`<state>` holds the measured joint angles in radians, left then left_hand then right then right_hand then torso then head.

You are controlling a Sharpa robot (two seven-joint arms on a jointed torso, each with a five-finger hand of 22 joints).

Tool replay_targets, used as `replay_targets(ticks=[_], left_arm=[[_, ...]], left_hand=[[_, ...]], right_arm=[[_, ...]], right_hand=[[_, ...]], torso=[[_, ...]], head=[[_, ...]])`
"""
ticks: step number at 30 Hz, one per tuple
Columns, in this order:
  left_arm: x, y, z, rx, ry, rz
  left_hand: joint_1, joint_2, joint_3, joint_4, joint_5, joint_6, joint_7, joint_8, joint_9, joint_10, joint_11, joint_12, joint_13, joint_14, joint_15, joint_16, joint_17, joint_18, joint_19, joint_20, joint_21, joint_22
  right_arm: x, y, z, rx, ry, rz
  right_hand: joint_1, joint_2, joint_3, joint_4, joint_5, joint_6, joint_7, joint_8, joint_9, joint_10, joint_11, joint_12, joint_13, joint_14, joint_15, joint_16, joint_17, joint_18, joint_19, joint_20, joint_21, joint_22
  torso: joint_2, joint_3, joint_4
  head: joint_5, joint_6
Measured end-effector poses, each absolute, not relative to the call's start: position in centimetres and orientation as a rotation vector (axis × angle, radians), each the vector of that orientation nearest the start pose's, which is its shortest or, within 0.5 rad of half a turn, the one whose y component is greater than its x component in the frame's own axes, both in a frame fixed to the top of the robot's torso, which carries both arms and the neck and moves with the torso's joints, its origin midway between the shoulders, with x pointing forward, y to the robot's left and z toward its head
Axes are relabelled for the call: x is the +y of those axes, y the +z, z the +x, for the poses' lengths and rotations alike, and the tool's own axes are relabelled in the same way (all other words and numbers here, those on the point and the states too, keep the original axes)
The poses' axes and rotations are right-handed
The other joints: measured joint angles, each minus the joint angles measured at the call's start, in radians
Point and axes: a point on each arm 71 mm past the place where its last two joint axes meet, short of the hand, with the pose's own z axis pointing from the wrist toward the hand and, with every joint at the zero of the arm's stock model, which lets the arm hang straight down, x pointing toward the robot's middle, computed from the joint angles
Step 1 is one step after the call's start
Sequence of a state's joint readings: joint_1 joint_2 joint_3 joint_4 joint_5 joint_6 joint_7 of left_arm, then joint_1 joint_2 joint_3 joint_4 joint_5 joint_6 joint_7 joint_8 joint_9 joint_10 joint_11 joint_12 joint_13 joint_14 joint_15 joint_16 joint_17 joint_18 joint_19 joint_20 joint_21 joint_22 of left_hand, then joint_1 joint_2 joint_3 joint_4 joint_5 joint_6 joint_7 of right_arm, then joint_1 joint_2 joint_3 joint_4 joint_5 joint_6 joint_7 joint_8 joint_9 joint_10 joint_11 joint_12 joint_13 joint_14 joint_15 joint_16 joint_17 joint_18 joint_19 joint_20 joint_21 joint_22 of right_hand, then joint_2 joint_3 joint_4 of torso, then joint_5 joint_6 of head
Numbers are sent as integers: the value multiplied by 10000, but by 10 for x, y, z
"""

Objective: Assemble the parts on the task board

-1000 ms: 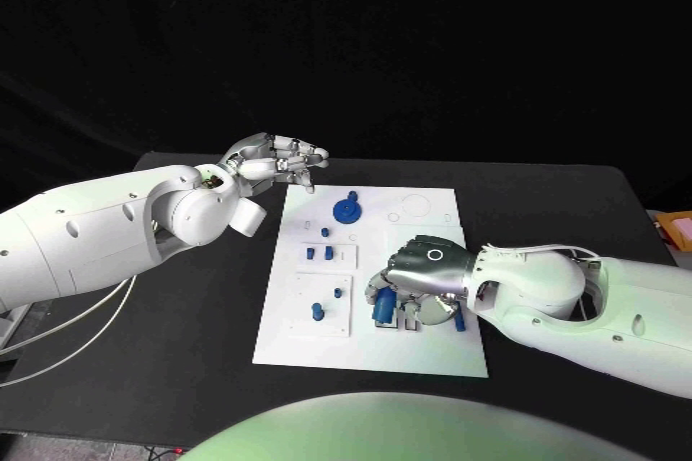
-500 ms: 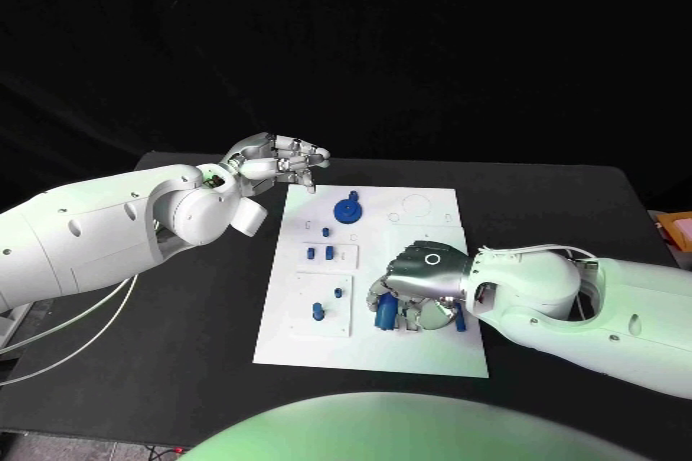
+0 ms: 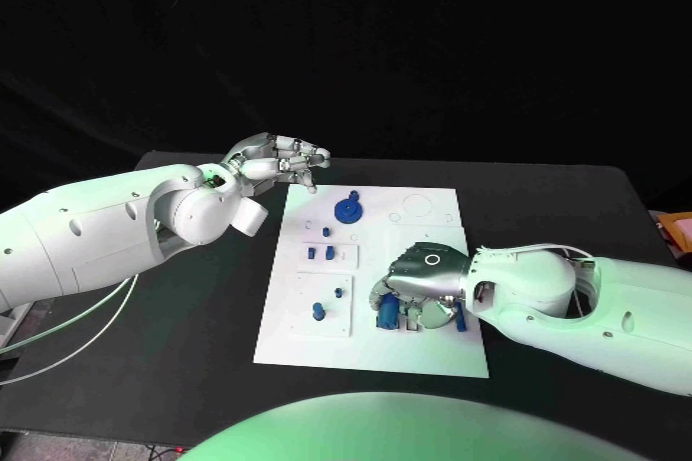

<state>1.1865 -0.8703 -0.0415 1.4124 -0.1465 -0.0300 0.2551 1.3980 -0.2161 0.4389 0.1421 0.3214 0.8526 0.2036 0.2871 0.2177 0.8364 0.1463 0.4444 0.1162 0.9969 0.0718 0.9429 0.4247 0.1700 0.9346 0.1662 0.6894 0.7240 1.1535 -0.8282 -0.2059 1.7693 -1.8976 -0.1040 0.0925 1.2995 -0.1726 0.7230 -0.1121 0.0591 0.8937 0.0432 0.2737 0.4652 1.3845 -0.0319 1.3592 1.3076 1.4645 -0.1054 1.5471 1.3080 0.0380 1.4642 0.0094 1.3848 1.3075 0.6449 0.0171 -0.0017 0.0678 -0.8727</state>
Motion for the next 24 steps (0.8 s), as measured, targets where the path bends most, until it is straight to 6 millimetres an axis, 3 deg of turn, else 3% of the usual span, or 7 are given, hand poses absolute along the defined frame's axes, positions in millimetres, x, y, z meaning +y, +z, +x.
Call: replay_targets(ticks=[4, 9, 12, 19, 24], left_arm=[[240, -199, 497, 16915, -15437, -10029], [240, -199, 497, 16927, -15438, -10030], [240, -199, 497, 16932, -15437, -10031], [240, -200, 497, 16943, -15432, -10036], [240, -200, 497, 16956, -15420, -10044]], left_hand=[[0, 0, 0, 0, 0, 0, 0, 0, 0, 0, 0, 0, 0, 0, 0, 0, 0, 0, 0, 0, 0, 0], [0, 0, 0, 0, 0, 0, 0, 0, -1, 0, 0, 0, 0, 0, 0, 0, 0, 0, 0, 0, 0, 0], [0, 0, 0, 0, 0, 0, 0, 0, -1, 0, 0, 0, 1, 0, 0, 0, 0, 0, 0, 0, 0, 0], [0, 0, 0, 0, 0, 0, 0, 0, -1, -37, 38, 0, 1, 0, 0, 0, 1, 0, 0, 0, 0, -9], [0, 0, 0, 0, 0, 0, 0, 0, -1, -37, 38, 0, 1, 0, 0, 0, 1, 0, 0, 0, 1, -9]], right_arm=[[-114, -247, 368, 17194, 8459, -9834], [-114, -248, 369, 17215, 8429, -9831], [-114, -248, 369, 17230, 8410, -9832], [-114, -248, 369, 17254, 8393, -9850], [-115, -249, 369, 17279, 8339, -9846]], right_hand=[[100, -7, 73, -73, 14, -100, 78, -175, -56, -95, -23, -115, 0, 0, 0, 0, -1, -1, 0, 0, -95, 0], [142, -37, 181, -180, 104, -448, -126, -435, -147, -162, -90, -156, -1, 0, 0, 0, -1, 0, 0, 0, -133, -1], [142, -37, 236, -233, 163, -703, -174, -627, -235, -198, -125, -219, -1, 0, 0, -61, -1, 0, 0, 0, -172, -1], [318, 28, 334, -392, 228, -811, -281, -698, -291, -254, -145, -265, -2, 0, 0, -61, -2, -1, 0, -1, -227, -2], [410, -44, 415, -580, 359, -1094, -352, -913, -375, -308, -161, -312, -2, 38, -39, -99, -3, 0, 26, -26, -227, 6]], torso=[[1, -1, 1], [-4, 0, 1], [-8, -1, 0], [-12, 0, -1], [-12, 0, 2]], head=[[0, 0], [-8, 0], [-8, 0], [-8, 0], [-7, 0]])
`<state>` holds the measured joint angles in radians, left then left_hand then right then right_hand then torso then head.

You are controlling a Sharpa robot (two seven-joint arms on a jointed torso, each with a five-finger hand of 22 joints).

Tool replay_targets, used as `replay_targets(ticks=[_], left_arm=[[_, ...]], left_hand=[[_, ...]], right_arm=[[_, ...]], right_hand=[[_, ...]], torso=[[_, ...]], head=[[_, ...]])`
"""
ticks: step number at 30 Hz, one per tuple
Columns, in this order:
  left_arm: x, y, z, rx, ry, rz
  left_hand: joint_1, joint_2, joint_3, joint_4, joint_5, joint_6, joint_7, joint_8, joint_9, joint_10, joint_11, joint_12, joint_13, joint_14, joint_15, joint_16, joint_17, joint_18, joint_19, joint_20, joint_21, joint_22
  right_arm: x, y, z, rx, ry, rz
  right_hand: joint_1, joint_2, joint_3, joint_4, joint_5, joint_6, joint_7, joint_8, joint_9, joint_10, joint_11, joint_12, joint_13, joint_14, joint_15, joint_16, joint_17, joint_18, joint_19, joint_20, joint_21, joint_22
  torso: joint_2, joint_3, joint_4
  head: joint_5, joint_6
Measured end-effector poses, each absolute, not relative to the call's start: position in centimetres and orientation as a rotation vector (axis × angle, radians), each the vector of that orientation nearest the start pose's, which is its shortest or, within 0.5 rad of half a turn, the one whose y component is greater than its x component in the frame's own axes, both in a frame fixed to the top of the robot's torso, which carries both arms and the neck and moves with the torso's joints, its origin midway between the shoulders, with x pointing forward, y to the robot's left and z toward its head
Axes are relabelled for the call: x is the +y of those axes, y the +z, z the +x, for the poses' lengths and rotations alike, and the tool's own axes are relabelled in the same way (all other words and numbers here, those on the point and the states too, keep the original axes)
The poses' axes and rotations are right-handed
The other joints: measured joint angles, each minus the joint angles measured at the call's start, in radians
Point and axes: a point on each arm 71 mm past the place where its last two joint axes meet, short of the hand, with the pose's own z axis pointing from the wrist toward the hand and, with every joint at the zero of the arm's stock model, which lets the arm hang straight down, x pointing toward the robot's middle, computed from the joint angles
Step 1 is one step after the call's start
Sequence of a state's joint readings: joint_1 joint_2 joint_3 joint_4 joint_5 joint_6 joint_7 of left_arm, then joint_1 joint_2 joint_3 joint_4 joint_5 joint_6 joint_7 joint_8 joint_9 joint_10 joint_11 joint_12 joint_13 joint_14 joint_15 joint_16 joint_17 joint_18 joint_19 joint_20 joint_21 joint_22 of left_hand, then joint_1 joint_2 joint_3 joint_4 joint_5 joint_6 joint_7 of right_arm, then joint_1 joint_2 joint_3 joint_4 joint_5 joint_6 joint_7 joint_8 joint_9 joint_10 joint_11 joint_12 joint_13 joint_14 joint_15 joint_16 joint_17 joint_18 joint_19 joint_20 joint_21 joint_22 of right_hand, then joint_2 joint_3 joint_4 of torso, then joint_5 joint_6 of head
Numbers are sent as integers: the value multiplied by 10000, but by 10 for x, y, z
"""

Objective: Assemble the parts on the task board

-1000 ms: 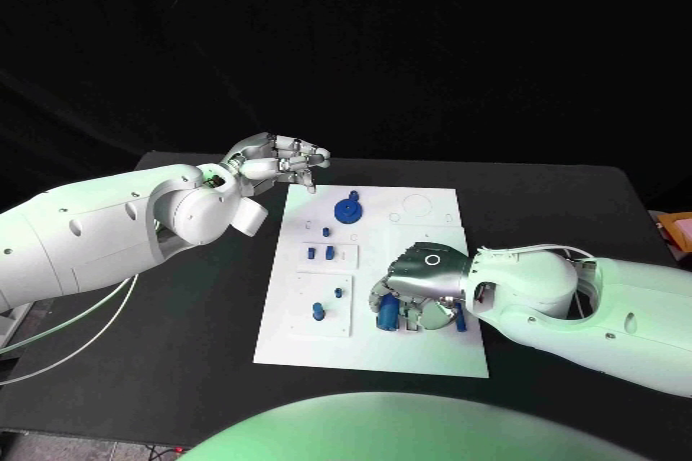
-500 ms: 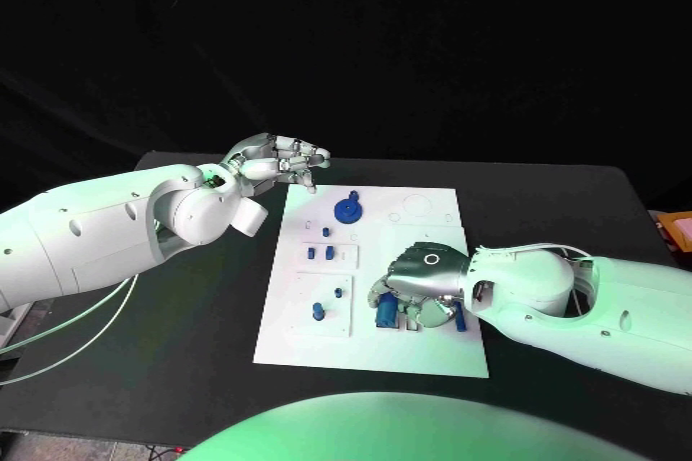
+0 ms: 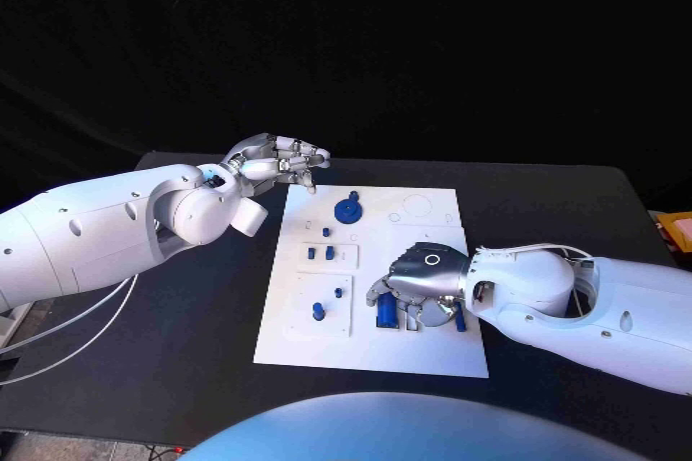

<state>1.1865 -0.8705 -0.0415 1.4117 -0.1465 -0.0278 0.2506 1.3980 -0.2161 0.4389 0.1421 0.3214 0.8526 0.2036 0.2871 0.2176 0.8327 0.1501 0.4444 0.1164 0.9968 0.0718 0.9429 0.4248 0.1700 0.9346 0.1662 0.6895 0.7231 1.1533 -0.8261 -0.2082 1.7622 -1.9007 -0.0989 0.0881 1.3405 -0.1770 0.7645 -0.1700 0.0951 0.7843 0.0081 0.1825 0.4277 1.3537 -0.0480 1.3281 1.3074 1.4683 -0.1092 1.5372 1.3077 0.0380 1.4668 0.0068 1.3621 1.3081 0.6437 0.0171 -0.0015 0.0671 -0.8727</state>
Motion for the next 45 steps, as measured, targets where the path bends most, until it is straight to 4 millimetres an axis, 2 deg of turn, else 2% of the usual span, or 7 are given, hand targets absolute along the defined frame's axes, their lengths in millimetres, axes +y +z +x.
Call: replay_targets(ticks=[8, 12, 17, 21, 31, 36, 45], left_arm=[[241, -200, 497, 16972, -15412, -10051], [241, -200, 497, 16976, -15410, -10053], [241, -200, 497, 16977, -15409, -10053], [240, -200, 497, 16978, -15414, -10050], [239, -200, 498, 16936, -15465, -10017], [238, -200, 498, 16934, -15484, -10004], [235, -199, 498, 16950, -15537, -9971]], left_hand=[[0, 0, 0, 0, 0, 0, 0, 0, 0, 0, 0, 0, 0, 0, 0, 0, 1, 0, 0, 0, 0, 0], [0, 0, 0, 0, 0, 0, 0, 0, 0, 1, 0, 0, -8, 0, 0, 0, 0, 0, 0, 0, 0, 0], [0, 0, 0, 0, 0, 0, 0, 0, -1, 1, 0, 0, -8, 0, 0, 0, 0, 0, 0, 0, 0, 1], [0, 0, 0, 0, 0, 0, 0, 0, 0, 1, 0, 0, -8, 0, 0, 0, 1, 0, 0, 0, 1, 1], [-216, -82, -278, 278, -197, -69, -322, 126, 27, 745, -267, 512, 124, -38, -38, 0, 1, 1, 0, 0, -193, -105], [-216, -82, -333, 332, -238, -69, -322, 126, 27, 744, -266, 511, 123, -38, -38, 0, 1, 0, 0, 0, -258, -132], [-453, -319, -819, 650, -374, -69, -322, 174, 44, 743, -266, 511, 123, -38, -38, 0, 19, 1, 35, -35, -457, -274]], right_arm=[[-120, -247, 367, 17282, 8282, -9755], [-127, -244, 367, 17158, 8443, -9256], [-145, -236, 370, 17023, 9116, -7252], [-171, -228, 377, 17104, 9405, -4731], [-239, -235, 376, 18369, 7946, 192], [-251, -247, 364, 19028, 7221, 1363], [-254, -269, 349, 19998, 6283, 2421]], right_hand=[[88, 69, 79, -80, 56, -92, -5, -53, -27, 0, 0, 0, 0, -23, -23, 0, -1, 0, 11, -17, 23, 0], [-159, -8, -62, 62, -48, 122, 328, 54, -20, 141, 140, 162, -1, -37, -36, 0, -1, -1, -8, -36, 311, -1], [-1428, -217, -1290, 1150, -335, 468, 797, 559, 131, 259, 398, 214, 4, -20, 383, 0, -1, -2, -1, 265, 311, -2], [-2038, -280, -2259, 2008, 107, 1090, 1316, 1076, 268, 385, 1031, 395, 7, -20, 916, 0, -2, 0, -8, 690, 490, -2], [-2484, -309, -3504, 3085, 1102, 1525, 1091, 1695, 769, 707, 835, 706, 6, -17, 837, -56, -3, -1, -8, 724, 857, -3], [-2489, -434, -3964, 3412, 1932, 1592, 1024, 1810, 979, 774, 767, 705, 6, -19, 767, -56, -2, -1, -8, 724, 863, -4], [-2521, -483, -4333, 3781, 2051, 1625, 991, 1849, 1076, 774, 767, 704, 5, -19, 767, -56, -3, -1, 19, 696, 863, -5]], torso=[[0, -5, -2], [-1, -2, -2], [-7, -3, -2], [-17, -9, -8], [-64, -33, -57], [-115, -49, -118], [-184, -48, -213]], head=[[7, 0], [-34, 0], [-115, 0], [-218, 0], [-538, 0], [-593, 0], [-593, 0]])
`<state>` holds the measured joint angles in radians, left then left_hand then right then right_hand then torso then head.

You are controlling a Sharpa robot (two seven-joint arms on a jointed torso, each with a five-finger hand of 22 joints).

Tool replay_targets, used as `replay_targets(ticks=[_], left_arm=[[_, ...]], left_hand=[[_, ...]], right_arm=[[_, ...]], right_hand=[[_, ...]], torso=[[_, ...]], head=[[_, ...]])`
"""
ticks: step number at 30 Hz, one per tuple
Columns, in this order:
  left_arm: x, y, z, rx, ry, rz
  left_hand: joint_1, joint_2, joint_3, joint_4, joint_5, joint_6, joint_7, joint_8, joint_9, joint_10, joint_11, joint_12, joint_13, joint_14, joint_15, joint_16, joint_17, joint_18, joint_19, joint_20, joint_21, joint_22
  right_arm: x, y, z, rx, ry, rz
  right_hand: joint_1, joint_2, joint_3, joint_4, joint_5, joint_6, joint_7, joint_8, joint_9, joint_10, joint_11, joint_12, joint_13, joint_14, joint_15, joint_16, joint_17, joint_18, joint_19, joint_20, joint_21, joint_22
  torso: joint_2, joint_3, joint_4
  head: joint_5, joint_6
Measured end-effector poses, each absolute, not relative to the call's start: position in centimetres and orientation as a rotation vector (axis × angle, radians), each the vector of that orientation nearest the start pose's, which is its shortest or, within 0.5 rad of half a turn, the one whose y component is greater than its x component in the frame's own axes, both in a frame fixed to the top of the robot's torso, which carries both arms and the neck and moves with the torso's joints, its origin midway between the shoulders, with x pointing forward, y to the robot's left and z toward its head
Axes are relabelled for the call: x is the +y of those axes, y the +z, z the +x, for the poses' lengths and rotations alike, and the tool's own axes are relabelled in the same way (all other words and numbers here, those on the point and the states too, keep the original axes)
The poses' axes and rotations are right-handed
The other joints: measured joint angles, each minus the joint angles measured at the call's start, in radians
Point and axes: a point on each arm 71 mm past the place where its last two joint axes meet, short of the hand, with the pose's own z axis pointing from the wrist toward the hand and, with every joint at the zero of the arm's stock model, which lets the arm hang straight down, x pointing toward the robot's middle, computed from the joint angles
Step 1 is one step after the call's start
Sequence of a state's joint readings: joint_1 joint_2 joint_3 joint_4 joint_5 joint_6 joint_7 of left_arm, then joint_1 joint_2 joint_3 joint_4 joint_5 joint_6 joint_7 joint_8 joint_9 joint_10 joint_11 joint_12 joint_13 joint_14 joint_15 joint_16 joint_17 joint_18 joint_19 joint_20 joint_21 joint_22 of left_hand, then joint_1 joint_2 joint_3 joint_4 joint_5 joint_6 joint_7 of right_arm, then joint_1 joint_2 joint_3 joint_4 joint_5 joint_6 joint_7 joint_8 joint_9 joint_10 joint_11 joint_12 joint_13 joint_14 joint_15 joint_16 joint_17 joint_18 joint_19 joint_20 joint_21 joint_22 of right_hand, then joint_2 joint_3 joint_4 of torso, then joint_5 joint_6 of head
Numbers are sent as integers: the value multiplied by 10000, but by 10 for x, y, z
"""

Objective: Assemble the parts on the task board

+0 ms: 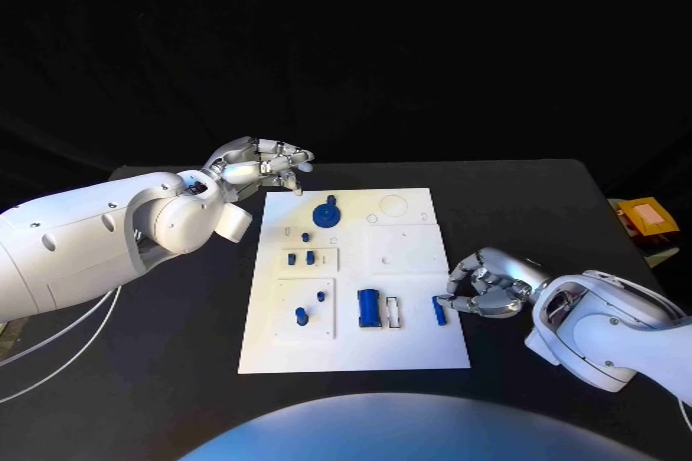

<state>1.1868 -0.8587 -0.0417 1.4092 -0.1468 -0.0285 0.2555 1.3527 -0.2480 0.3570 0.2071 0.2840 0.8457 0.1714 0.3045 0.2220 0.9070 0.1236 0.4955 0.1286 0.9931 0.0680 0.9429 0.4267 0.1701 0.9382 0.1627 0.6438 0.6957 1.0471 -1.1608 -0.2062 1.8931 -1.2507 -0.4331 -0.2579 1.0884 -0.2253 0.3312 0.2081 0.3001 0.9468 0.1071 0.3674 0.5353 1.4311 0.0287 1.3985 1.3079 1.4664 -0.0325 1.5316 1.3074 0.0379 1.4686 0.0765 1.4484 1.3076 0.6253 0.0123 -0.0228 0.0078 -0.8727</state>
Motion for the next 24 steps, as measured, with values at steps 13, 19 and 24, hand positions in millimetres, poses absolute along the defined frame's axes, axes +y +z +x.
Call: replay_targets(ticks=[13, 19, 24], left_arm=[[238, -200, 498, 16905, -15482, -9996], [239, -199, 498, 16901, -15485, -9995], [240, -199, 497, 16896, -15474, -9999]], left_hand=[[0, 0, -37, 38, -52, 0, 0, 0, -1, -1, 1, 0, -1, 1, 0, 0, -1, -1, 0, 0, -39, -20], [1, 0, -93, 40, -52, -38, 38, 0, -2, -1, 1, 0, -1, 1, 1, 0, 8, -1, -1, 0, -39, -33], [1, 0, -93, 40, -52, -38, 38, 0, -3, -2, 2, 0, -2, 1, 1, 0, 7, 0, 36, 38, -39, -33]], right_arm=[[-246, -284, 342, 20347, 5225, 2299], [-240, -289, 340, 20269, 5110, 2199], [-236, -290, 340, 20124, 5124, 2109]], right_hand=[[3, 3, -236, 236, 0, 111, -112, 120, 122, 73, -73, -1, -1, -1, -72, 0, 0, 0, -40, -37, 170, -1], [316, 49, -268, 205, 0, 151, -149, 260, 212, 99, -100, -2, -2, -1, -72, 0, -1, 0, -7, -69, 169, -2], [747, 107, -313, 161, -63, 196, -160, 263, 266, 108, -109, -2, -3, -26, -119, 0, -1, 0, -43, -105, 168, -3]], torso=[[5, 5, -8], [10, 18, -10], [12, 17, -4]], head=[[-9, 0], [25, 0], [53, 0]])
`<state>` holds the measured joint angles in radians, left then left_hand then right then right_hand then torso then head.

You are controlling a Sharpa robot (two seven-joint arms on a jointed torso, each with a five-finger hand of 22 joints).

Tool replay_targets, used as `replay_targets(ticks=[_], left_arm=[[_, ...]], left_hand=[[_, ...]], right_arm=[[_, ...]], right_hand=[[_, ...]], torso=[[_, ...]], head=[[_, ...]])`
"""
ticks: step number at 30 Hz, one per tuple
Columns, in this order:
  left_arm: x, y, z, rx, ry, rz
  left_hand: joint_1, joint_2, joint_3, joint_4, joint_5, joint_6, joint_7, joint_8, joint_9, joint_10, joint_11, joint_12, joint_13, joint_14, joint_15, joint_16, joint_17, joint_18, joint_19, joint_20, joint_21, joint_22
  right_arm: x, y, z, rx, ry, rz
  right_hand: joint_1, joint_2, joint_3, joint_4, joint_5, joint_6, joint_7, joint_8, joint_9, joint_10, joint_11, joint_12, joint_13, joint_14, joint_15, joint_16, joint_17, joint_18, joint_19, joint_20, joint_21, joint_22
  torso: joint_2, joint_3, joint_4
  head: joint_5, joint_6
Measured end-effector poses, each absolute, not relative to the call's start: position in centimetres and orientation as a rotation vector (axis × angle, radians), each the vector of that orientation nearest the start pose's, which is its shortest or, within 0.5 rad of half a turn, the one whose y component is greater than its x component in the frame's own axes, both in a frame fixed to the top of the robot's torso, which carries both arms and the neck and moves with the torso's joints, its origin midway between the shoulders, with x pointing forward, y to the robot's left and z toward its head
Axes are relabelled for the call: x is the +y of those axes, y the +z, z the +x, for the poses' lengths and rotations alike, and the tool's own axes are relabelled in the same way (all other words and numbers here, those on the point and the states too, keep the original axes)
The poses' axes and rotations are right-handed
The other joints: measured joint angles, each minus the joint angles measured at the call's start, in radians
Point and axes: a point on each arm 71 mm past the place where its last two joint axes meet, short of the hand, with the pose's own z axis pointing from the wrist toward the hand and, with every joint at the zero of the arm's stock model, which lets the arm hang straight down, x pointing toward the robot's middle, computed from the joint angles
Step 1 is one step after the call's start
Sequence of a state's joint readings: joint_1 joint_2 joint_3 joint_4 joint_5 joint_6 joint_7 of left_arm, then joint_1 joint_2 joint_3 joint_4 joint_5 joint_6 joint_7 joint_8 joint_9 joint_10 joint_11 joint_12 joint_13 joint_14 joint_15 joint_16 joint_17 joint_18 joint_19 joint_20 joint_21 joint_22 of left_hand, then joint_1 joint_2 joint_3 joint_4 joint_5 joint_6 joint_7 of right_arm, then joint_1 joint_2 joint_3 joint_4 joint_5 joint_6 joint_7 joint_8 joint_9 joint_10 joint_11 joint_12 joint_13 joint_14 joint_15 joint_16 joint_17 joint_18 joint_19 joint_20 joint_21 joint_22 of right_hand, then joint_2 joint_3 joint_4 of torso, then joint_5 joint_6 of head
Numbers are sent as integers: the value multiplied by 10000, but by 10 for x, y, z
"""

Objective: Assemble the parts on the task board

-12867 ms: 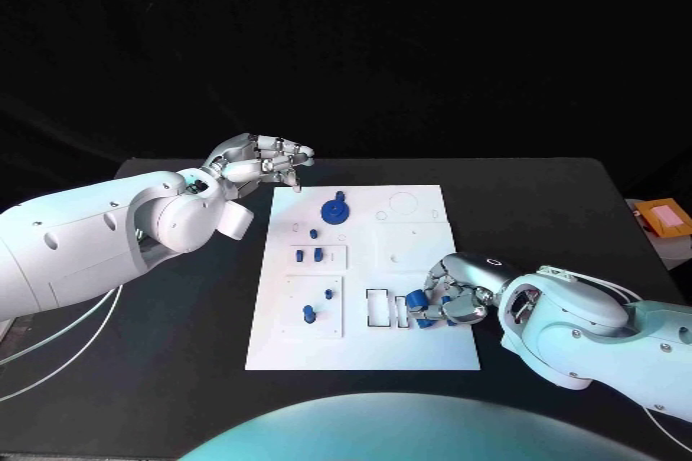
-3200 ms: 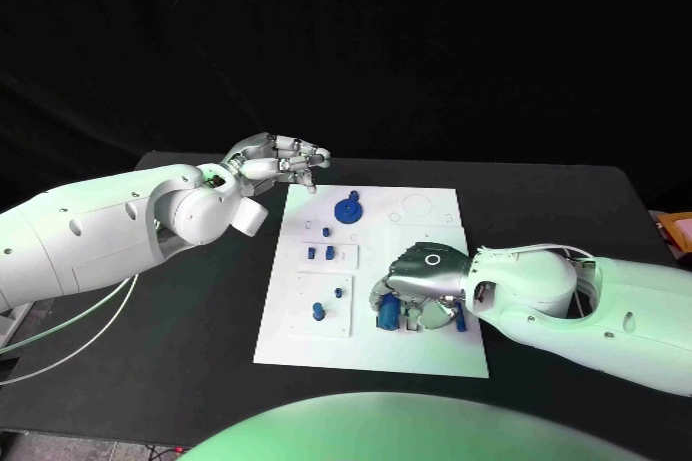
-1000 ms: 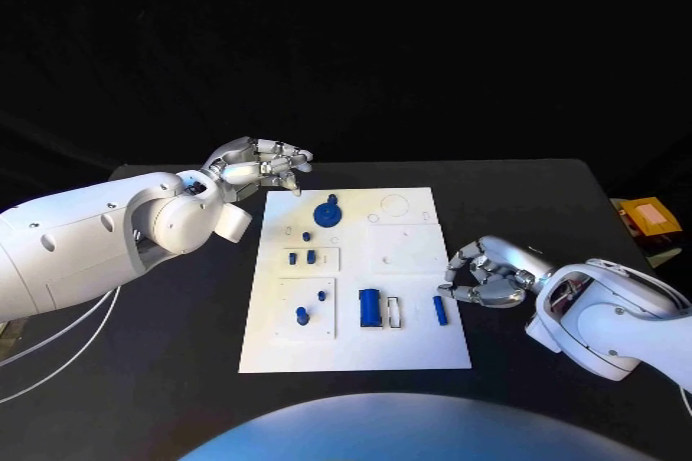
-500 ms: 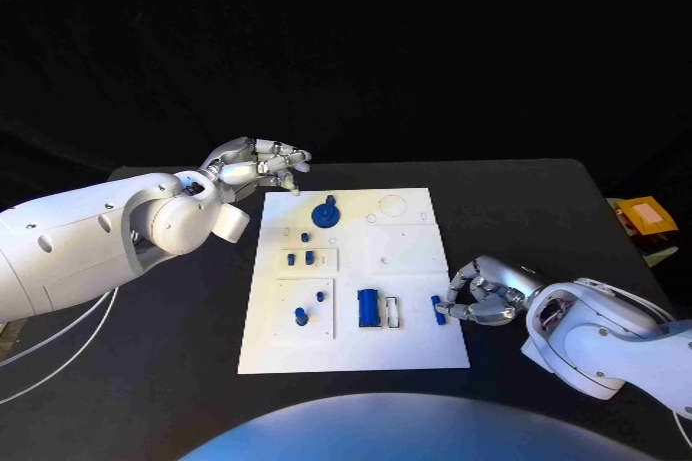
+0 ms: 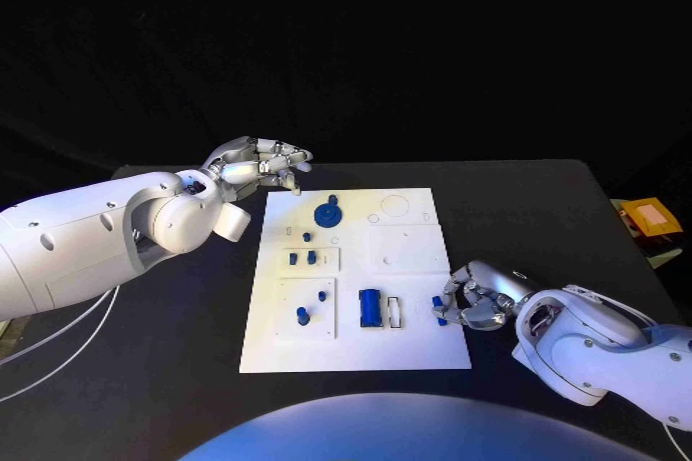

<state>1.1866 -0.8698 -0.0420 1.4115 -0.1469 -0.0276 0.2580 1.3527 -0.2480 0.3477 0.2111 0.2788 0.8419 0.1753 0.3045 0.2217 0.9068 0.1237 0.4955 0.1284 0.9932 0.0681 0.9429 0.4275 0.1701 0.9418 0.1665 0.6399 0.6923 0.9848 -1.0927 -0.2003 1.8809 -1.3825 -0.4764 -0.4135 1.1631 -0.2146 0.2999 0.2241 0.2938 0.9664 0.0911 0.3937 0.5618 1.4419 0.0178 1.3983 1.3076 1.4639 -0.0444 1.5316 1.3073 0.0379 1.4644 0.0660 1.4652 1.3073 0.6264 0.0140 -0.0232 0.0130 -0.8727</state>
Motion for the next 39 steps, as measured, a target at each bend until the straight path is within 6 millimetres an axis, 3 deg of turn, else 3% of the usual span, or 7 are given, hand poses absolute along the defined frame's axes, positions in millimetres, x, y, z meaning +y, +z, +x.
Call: replay_targets(ticks=[8, 15, 19, 25, 28, 33, 39], left_arm=[[241, -199, 497, 16901, -15459, -10009], [242, -199, 497, 16913, -15447, -10018], [242, -199, 497, 16921, -15438, -10021], [242, -200, 497, 16941, -15435, -10020], [242, -200, 497, 16954, -15433, -10018], [242, -200, 497, 16978, -15425, -10019], [241, -200, 497, 17001, -15416, -10012]], left_hand=[[26, 25, -42, 42, 0, 0, 0, 0, 2, -41, 36, 0, -1, 0, 0, 0, -1, 0, 36, -37, -45, -26], [54, 53, -42, 42, 0, 1, 0, 0, 9, -41, 36, 0, -1, 0, 0, 0, -1, 0, 36, -37, -45, -26], [98, 98, -42, 42, 0, 0, 0, 0, 9, -42, 36, 0, -1, 0, 0, 0, -2, 0, 36, -37, -61, -36], [204, 204, -41, 42, 0, 0, 0, 0, 8, -117, 33, 0, -2, 0, 0, 0, 7, 1, 72, -1, -85, -51], [256, 255, -41, 42, 0, 0, 0, 0, 8, -117, 33, 0, -2, 0, 1, 0, 7, 1, 101, -29, -85, -65], [254, 254, -41, 42, 0, 1, 0, 0, 7, -117, 33, 0, -2, 0, 0, 0, 6, 1, 109, -37, -124, -66], [440, 379, -41, 42, 0, -35, 35, 0, 7, -152, 68, 0, -2, 0, 0, 0, 6, 0, 108, -37, -124, -77]], right_arm=[[-232, -292, 341, 19998, 5073, 1843], [-227, -292, 342, 19896, 4977, 1147], [-225, -291, 343, 19807, 4870, 604], [-221, -290, 341, 19672, 4812, 86], [-219, -290, 339, 19633, 4845, 59], [-220, -290, 337, 19614, 4916, 370], [-219, -290, 336, 19713, 5075, 1004]], right_hand=[[861, 50, 244, -373, -908, 50, -47, 124, 121, 35, -35, -1, -1, 25, -24, 0, 0, -1, 34, -36, 33, 0], [1101, -56, 350, -489, -1315, 74, -74, 208, 149, -2, -71, -66, -1, 25, -24, 0, 0, 0, 0, -70, 33, 8], [1342, -76, 449, -640, -1264, 75, -76, 243, 447, -2, -71, -66, -2, 17, -32, 0, 0, 0, 0, -70, 33, 8], [1417, 0, 839, -678, -853, 173, -174, 240, 446, 20, -93, -66, -2, 26, -94, 0, 0, -44, 17, -88, 227, 7], [1293, 178, 1349, -599, -357, 223, -225, 324, 384, 162, -235, 75, -2, 26, -203, 0, 0, -163, 8, -179, 654, 7], [1214, 283, 2104, -616, -136, 244, -246, 514, 284, 213, -287, 169, -3, 9, -220, 39, 8, -163, 33, -215, 926, 6], [926, 571, 2140, -603, -36, 236, -242, 631, 391, 213, -286, 295, -3, 25, -274, 39, 8, -314, -1, -250, 993, 5]], torso=[[-3, -12, 2], [-10, -12, -3], [-11, -6, -9], [-11, -4, -13], [-8, -2, -10], [-11, -1, -4], [-12, -12, -3]], head=[[17, 0], [43, 0], [46, 0], [56, 0], [62, 0], [95, 0], [109, 0]])
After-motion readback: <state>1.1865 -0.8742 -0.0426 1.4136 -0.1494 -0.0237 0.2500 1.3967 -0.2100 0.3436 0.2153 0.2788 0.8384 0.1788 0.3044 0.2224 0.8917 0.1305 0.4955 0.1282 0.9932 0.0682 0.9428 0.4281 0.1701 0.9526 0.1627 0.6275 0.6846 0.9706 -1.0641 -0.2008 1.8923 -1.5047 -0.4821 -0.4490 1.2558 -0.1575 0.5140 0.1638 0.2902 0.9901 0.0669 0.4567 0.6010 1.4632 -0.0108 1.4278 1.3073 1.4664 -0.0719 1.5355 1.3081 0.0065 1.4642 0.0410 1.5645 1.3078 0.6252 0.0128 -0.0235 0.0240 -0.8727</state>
